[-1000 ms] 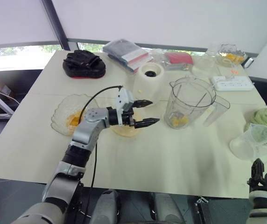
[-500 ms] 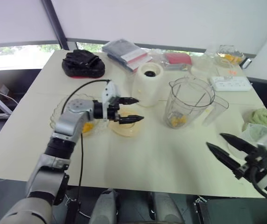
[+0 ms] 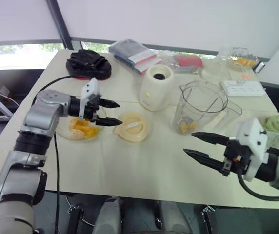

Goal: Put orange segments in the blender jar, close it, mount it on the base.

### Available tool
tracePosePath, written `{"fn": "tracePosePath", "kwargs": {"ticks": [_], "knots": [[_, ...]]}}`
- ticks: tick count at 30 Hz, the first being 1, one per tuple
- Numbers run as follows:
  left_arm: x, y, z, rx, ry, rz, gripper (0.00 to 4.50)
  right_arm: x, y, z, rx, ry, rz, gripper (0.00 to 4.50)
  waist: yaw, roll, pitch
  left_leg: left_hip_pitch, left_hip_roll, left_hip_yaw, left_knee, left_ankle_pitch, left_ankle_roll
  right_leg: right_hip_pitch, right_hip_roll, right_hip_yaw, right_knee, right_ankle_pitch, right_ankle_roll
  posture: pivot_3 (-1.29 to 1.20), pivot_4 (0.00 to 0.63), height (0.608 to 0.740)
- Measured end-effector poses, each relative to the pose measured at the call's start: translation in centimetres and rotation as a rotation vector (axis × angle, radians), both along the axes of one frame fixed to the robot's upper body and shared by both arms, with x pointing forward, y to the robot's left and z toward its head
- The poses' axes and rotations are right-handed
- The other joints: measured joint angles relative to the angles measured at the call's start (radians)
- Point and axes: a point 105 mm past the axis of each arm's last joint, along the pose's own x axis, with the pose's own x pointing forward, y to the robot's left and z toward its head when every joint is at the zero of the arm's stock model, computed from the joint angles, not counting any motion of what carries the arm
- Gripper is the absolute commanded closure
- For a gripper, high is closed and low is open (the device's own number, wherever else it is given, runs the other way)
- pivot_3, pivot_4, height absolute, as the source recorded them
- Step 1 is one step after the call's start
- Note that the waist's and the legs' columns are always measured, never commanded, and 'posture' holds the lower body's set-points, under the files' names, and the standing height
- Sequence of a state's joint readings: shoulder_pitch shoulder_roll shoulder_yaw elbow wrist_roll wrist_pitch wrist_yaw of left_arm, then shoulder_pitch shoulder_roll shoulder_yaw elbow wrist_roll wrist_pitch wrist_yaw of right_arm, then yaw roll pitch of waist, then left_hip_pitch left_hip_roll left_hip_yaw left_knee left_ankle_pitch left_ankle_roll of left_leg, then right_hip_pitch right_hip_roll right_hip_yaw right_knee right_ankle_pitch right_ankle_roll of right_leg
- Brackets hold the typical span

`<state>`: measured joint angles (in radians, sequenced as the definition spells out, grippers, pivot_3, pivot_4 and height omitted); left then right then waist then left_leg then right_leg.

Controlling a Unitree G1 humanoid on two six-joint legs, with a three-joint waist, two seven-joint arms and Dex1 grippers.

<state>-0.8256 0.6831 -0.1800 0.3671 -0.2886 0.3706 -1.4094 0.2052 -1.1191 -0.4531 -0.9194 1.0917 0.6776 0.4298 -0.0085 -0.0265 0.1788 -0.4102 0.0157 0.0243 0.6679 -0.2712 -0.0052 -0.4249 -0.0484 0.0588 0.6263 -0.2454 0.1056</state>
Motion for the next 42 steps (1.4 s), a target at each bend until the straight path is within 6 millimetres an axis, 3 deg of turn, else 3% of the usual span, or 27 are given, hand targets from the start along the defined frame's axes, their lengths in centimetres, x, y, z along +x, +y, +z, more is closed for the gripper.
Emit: {"fn": "tracePosePath", "kwargs": {"ticks": [11, 14, 23, 34, 38, 42], "knots": [[2.8, -2.9, -4.1, 0.119, 0.099, -0.058, 0.56, 0.7, 0.4, -0.6, 0.025, -0.007, -0.031, 1.99, -0.002, -0.002, 0.001, -0.001, -0.002, 0.0, 0.0, 0.0, 0.0, -0.001, 0.002, -0.001, 0.001, 0.0, 0.0, 0.0, 0.15, 0.74], [3.6, -3.5, -4.3, 0.161, 0.087, -0.051, 0.56, 0.7, 0.2, -0.8, 0.026, -0.005, -0.051, 1.99, -0.002, -0.002, 0.001, -0.001, -0.002, 0.0, 0.0, 0.0, 0.0, -0.001, 0.002, -0.001, 0.002, 0.001, 0.002, 0.0, 0.15, 0.74], [4.8, -3.8, -7.8, 0.377, 0.012, -0.002, 0.56, 0.7, 0.2, -0.9, 0.034, -0.039, -0.111, 1.99, -0.001, -0.003, 0.001, -0.001, -0.001, 0.0, 0.0, 0.0, 0.0, -0.001, 0.002, -0.001, 0.003, 0.002, 0.004, 0.0, 0.15, 0.74], [5.7, -5.5, -8.0, 0.37, 0.001, 0.068, 0.56, 0.3, 0.1, -1.3, 0.03, -0.053, -0.16, 1.99, -0.003, -0.003, 0.001, -0.001, -0.001, -0.001, 0.001, 0.0, 0.0, -0.001, 0.002, -0.001, 0.004, 0.003, 0.005, 0.0, 0.15, 0.74], [5.8, -5.4, -8.1, 0.377, -0.002, 0.076, 1.89, 0.4, 0.0, -1.1, 0.023, -0.068, -0.17, 1.92, -0.002, -0.003, 0.001, 0.0, -0.001, 0.0, 0.001, 0.0, 0.0, -0.001, 0.002, -0.002, 0.004, 0.003, 0.005, 0.0, 0.15, 0.74], [5.8, -5.6, -8.2, 0.375, -0.002, 0.078, 4.06, 0.4, -0.2, -1.0, 0.018, -0.073, -0.176, 1.92, -0.001, -0.003, 0.0, 0.0, -0.001, 0.0, 0.001, 0.0, 0.0, -0.001, 0.002, -0.002, 0.004, 0.003, 0.005, 0.0, 0.15, 0.74]]}}
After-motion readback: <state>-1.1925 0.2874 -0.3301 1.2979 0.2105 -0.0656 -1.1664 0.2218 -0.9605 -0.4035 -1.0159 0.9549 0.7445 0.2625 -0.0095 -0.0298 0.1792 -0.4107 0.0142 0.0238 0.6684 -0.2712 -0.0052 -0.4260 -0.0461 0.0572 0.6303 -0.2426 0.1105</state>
